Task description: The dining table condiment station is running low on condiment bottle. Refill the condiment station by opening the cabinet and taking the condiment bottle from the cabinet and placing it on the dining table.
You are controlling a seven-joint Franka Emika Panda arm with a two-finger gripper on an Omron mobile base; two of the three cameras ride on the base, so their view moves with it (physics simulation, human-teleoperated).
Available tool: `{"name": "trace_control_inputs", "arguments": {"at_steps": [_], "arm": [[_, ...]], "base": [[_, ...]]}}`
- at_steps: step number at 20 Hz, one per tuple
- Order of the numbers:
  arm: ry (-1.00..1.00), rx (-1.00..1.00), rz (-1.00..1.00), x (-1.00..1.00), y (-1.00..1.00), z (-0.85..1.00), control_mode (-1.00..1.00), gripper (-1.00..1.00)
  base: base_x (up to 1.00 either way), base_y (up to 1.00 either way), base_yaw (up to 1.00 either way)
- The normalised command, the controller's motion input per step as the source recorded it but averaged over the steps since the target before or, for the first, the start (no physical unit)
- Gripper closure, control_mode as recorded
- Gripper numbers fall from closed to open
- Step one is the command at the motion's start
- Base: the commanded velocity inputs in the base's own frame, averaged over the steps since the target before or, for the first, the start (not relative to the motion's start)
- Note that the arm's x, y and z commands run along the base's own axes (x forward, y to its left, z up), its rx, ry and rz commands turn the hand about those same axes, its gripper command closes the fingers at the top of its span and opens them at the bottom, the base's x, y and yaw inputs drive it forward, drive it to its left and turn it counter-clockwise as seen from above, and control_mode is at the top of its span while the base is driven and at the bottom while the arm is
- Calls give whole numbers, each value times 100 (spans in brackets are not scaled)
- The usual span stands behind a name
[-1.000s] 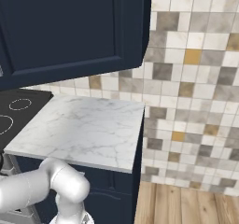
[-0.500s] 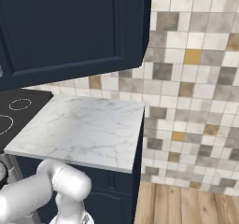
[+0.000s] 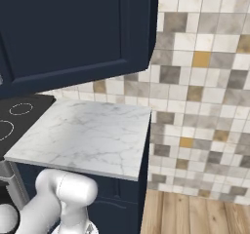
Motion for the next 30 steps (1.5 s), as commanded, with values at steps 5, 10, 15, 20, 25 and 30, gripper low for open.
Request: {"name": "trace_control_inputs", "arguments": {"at_steps": [5,10,15,20,25,30], "arm": [[-11,1,-15,-100,-75,22,-100,-100],[-5,1,-15,-91,-91,41,-100,-100],[0,5,-13,-89,-100,45,-100,-100],[-1,10,-9,-78,-100,25,-100,-100],[-3,15,-2,-48,-100,4,-100,-100],[-3,15,0,-8,-97,1,-100,-100]], "base": [[0,0,0],[0,0,0],[0,0,0],[0,0,0],[0,0,0],[0,0,0]]}}
